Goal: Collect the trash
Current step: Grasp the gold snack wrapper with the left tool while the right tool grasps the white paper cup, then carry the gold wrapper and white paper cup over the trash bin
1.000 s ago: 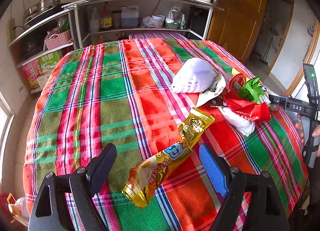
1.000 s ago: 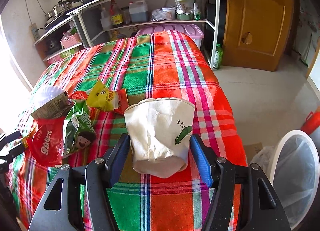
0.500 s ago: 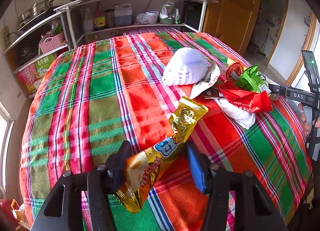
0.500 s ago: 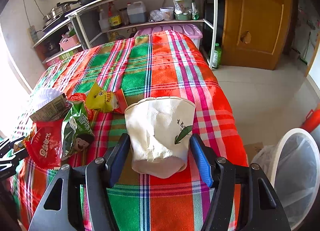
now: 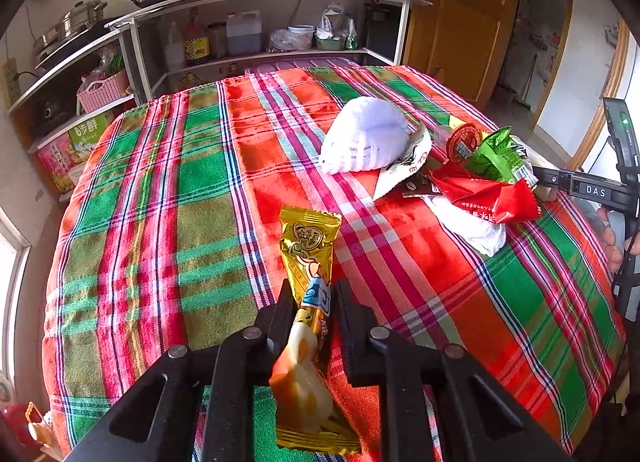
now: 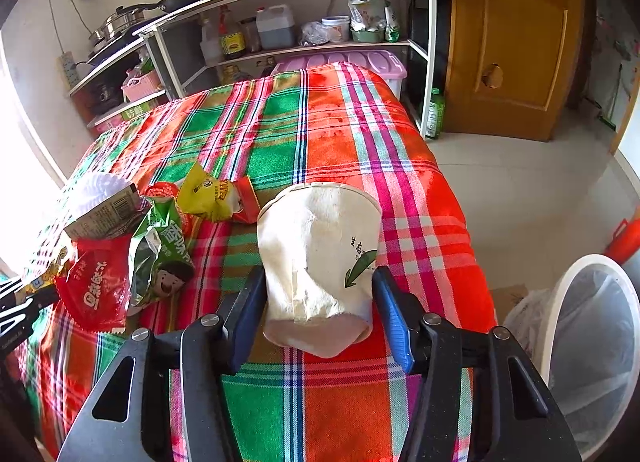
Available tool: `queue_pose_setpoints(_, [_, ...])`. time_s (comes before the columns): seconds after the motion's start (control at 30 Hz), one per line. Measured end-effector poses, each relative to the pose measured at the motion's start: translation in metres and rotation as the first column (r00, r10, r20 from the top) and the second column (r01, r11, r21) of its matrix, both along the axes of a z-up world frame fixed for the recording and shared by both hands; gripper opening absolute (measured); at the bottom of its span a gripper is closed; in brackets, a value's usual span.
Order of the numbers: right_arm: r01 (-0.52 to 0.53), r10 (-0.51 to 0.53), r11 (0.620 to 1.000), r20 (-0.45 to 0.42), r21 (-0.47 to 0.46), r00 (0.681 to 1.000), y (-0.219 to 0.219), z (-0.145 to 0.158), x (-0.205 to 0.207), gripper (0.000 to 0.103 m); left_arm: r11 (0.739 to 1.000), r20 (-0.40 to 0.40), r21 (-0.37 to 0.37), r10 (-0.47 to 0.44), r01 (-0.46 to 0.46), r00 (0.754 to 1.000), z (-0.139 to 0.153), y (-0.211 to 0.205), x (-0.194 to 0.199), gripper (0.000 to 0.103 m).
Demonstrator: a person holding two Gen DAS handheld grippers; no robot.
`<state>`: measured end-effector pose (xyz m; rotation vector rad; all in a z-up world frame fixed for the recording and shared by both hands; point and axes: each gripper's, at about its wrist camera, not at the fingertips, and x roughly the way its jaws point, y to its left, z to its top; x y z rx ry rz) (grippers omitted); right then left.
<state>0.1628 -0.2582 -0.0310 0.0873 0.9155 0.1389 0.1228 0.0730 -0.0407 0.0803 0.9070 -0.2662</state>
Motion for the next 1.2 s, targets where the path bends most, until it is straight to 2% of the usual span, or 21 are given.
queue_pose_setpoints(0.67, [0.004, -0.005, 1.000, 0.037, 0.030, 0.999, -0.003, 0.009, -0.010, 0.050, 1.000, 0.024, -0.010, -0.004, 0.004, 1.000, 0.011, -0.005, -0.007, 0.019])
queue_pose_setpoints(1.0, [0.008, -0.013, 0.998, 0.084, 0.059, 0.996, -0.009, 0.028, -0.032, 0.050, 0.998, 0.078, -0.025, -0.055, 0.057, 0.995, 0.036, -0.029, -0.019, 0.019])
queue_pose_setpoints(1.2, [0.033, -0.040, 0.997, 0.115, 0.063, 0.993, -0.023, 0.042, -0.050, 0.050, 0.992, 0.104, -0.031, -0.118, 0.122, 0.988, 0.048, -0.058, -0.022, 0.019])
